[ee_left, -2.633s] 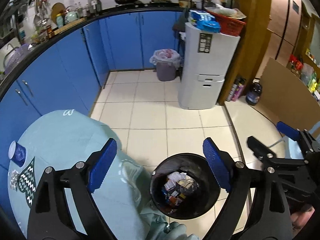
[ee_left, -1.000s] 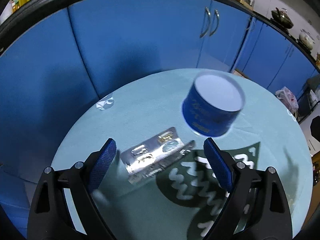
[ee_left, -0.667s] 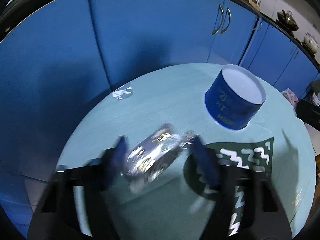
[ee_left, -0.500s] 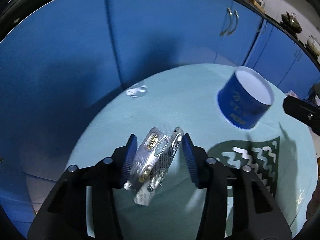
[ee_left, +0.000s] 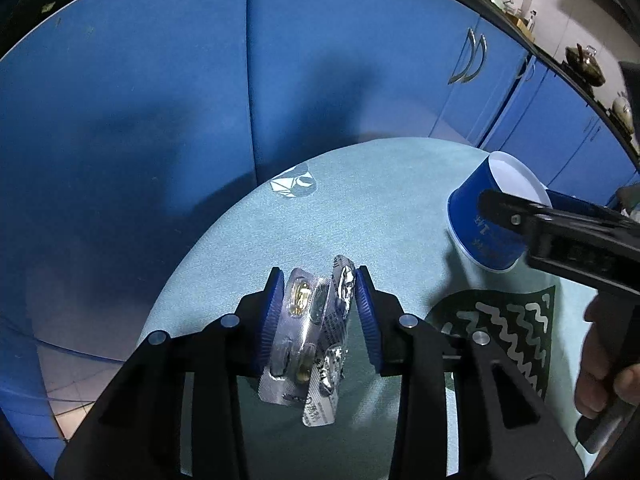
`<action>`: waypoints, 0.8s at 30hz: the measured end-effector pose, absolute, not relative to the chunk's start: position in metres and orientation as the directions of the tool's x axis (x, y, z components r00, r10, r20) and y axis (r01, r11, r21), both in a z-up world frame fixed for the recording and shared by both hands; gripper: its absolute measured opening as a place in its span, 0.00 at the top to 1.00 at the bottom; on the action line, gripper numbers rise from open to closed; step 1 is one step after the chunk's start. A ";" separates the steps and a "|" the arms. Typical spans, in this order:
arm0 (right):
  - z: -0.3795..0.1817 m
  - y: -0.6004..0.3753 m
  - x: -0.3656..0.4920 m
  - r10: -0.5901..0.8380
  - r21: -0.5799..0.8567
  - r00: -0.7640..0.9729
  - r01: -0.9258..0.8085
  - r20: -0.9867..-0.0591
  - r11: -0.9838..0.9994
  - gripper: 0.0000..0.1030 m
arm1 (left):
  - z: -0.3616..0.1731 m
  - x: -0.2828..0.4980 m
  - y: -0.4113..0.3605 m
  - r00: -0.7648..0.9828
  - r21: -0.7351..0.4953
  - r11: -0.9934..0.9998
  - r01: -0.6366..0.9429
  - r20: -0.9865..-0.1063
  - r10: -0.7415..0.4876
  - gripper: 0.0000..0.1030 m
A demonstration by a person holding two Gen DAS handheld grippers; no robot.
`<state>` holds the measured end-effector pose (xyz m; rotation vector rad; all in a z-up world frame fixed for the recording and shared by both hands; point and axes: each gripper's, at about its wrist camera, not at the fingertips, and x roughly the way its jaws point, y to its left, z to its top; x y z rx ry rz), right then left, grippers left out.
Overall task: Collect trash
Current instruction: 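Close the right gripper around the blue tin with the white lid, then carry the blister packs and blue tin in both grippers over the black bin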
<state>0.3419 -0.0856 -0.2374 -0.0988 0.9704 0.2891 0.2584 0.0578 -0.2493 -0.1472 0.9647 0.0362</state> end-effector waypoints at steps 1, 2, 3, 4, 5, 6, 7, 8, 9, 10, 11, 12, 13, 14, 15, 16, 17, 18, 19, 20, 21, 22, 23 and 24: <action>-0.239 -0.086 0.342 0.196 0.045 0.530 -0.284 -0.825 0.958 0.10 | -0.249 0.258 0.059 0.570 -0.111 0.989 -0.096 -0.821 -0.037 0.66; -0.239 -0.086 0.343 0.194 0.043 0.531 -0.283 -0.824 0.958 0.10 | -0.249 0.258 0.060 0.571 -0.112 0.989 -0.096 -0.820 -0.037 0.67; -0.240 -0.087 0.343 0.191 0.040 0.535 -0.281 -0.823 0.959 0.10 | -0.249 0.257 0.060 0.573 -0.114 0.989 -0.097 -0.819 -0.038 0.68; -0.241 -0.086 0.343 0.186 0.033 0.540 -0.280 -0.821 0.959 0.13 | -0.249 0.257 0.060 0.574 -0.117 0.988 -0.096 -0.818 -0.041 0.69; -0.241 -0.085 0.343 0.185 0.030 0.539 -0.284 -0.822 0.958 0.18 | -0.248 0.254 0.061 0.574 -0.119 0.988 -0.094 -0.817 -0.044 0.69; -0.243 -0.084 0.343 0.189 0.033 0.531 -0.291 -0.826 0.956 0.28 | -0.247 0.253 0.061 0.575 -0.121 0.988 -0.093 -0.817 -0.046 0.70; -0.241 -0.084 0.340 0.183 0.022 0.538 -0.292 -0.823 0.956 0.28 | -0.247 0.252 0.061 0.576 -0.121 0.988 -0.093 -0.816 -0.046 0.71; -0.241 -0.083 0.339 0.176 0.011 0.544 -0.293 -0.820 0.956 0.29 | -0.247 0.251 0.061 0.578 -0.121 0.988 -0.093 -0.815 -0.045 0.71; -0.240 -0.083 0.337 0.175 0.003 0.549 -0.299 -0.817 0.954 0.29 | -0.247 0.252 0.061 0.579 -0.121 0.988 -0.093 -0.814 -0.045 0.72; -0.240 -0.083 0.334 0.173 -0.003 0.555 -0.302 -0.814 0.953 0.29 | -0.246 0.251 0.061 0.581 -0.122 0.988 -0.091 -0.813 -0.047 0.72; -0.239 -0.084 0.332 0.170 -0.008 0.562 -0.300 -0.810 0.954 0.29 | -0.246 0.249 0.061 0.582 -0.124 0.988 -0.088 -0.812 -0.049 0.73; -0.238 -0.084 0.330 0.168 -0.011 0.567 -0.298 -0.806 0.954 0.29 | -0.245 0.248 0.061 0.586 -0.126 0.988 -0.087 -0.809 -0.051 0.73; -0.236 -0.085 0.326 0.171 -0.009 0.571 -0.299 -0.803 0.954 0.29 | -0.244 0.247 0.060 0.589 -0.128 0.988 -0.085 -0.806 -0.054 0.73; -0.234 -0.086 0.323 0.174 -0.006 0.573 -0.297 -0.801 0.955 0.29 | -0.242 0.246 0.060 0.591 -0.133 0.988 -0.081 -0.804 -0.059 0.73; -0.233 -0.087 0.321 0.176 -0.002 0.574 -0.295 -0.800 0.955 0.29 | -0.240 0.243 0.061 0.597 -0.134 0.988 -0.076 -0.800 -0.063 0.74; -0.231 -0.089 0.318 0.178 0.001 0.576 -0.293 -0.798 0.956 0.29 | -0.238 0.241 0.061 0.600 -0.134 0.988 -0.073 -0.797 -0.064 0.74; -0.229 -0.091 0.315 0.178 0.003 0.577 -0.292 -0.797 0.956 0.29 | -0.236 0.240 0.061 0.604 -0.135 0.988 -0.069 -0.795 -0.066 0.74; -0.227 -0.093 0.313 0.179 0.005 0.577 -0.290 -0.797 0.957 0.29 | -0.233 0.239 0.060 0.607 -0.136 0.989 -0.066 -0.792 -0.068 0.74; -0.225 -0.096 0.310 0.180 0.008 0.579 -0.287 -0.795 0.958 0.29 | -0.231 0.236 0.059 0.612 -0.136 0.989 -0.061 -0.788 -0.070 0.74; -0.222 -0.099 0.306 0.179 0.010 0.584 -0.281 -0.792 0.960 0.29 | -0.229 0.236 0.058 0.615 -0.135 0.989 -0.057 -0.785 -0.072 0.74; -0.220 -0.103 0.303 0.178 0.011 0.587 -0.277 -0.790 0.961 0.29 | -0.226 0.235 0.057 0.618 -0.135 0.989 -0.053 -0.783 -0.074 0.74; -0.217 -0.103 0.296 0.179 0.012 0.589 -0.276 -0.788 0.961 0.29 | -0.224 0.233 0.055 0.622 -0.135 0.990 -0.048 -0.779 -0.077 0.74; -0.215 -0.107 0.294 0.178 0.013 0.591 -0.272 -0.787 0.962 0.29 | -0.221 0.232 0.053 0.625 -0.133 0.990 -0.043 -0.777 -0.077 0.74; -0.212 -0.111 0.290 0.173 0.010 0.597 -0.266 -0.783 0.964 0.29 | -0.218 0.230 0.050 0.630 -0.130 0.991 -0.038 -0.773 -0.078 0.74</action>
